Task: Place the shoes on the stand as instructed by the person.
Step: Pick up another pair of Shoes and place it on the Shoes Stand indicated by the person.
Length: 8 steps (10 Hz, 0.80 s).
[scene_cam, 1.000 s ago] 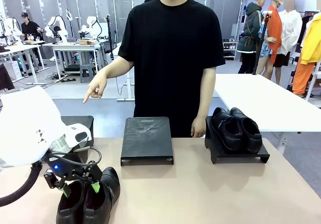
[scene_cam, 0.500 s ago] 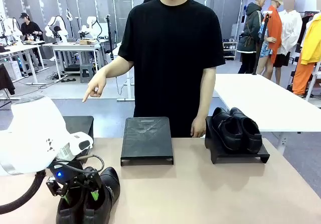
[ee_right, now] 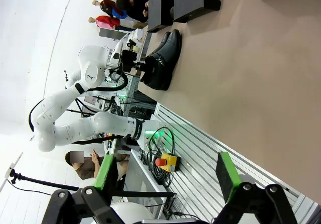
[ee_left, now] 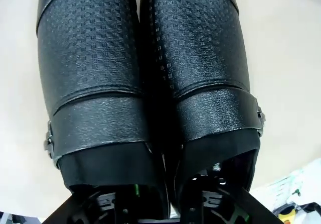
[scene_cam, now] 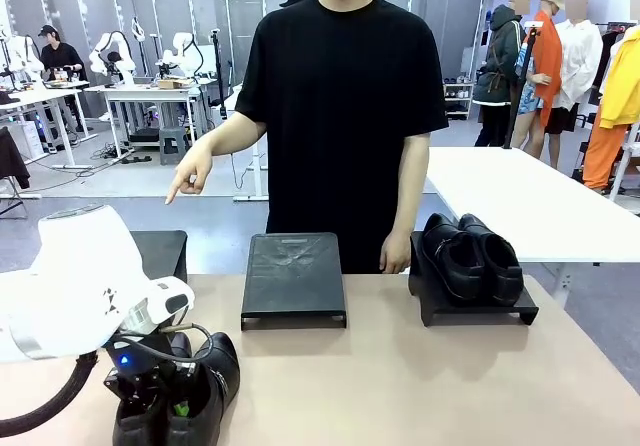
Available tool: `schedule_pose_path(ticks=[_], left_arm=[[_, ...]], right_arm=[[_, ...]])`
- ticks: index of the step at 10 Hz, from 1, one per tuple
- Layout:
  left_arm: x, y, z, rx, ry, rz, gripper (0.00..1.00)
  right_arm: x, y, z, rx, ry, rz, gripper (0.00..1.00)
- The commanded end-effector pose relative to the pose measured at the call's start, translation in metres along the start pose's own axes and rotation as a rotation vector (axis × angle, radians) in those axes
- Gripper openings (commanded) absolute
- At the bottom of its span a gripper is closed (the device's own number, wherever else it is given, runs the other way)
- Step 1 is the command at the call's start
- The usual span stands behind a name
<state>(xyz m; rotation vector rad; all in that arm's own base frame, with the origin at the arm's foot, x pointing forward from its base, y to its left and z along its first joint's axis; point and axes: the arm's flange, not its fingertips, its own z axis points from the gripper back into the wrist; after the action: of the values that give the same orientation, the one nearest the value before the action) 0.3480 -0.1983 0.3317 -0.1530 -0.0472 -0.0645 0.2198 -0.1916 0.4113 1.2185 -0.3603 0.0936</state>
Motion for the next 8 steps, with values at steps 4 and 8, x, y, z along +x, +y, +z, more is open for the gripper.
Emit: schedule_pose_path(ticks=[4,8], left_arm=[[-0.040,0.020,-0.007,0.014,-0.007,0.001,0.00],[-0.032,0.018,0.079,-0.026,-0.115,-0.023,0.00]], right_arm=[[0.000,0.004,0.000,0.007,-0.011,0.002,1.00],[0.000,0.004,0.000,0.007,-0.011,0.002,1.00]])
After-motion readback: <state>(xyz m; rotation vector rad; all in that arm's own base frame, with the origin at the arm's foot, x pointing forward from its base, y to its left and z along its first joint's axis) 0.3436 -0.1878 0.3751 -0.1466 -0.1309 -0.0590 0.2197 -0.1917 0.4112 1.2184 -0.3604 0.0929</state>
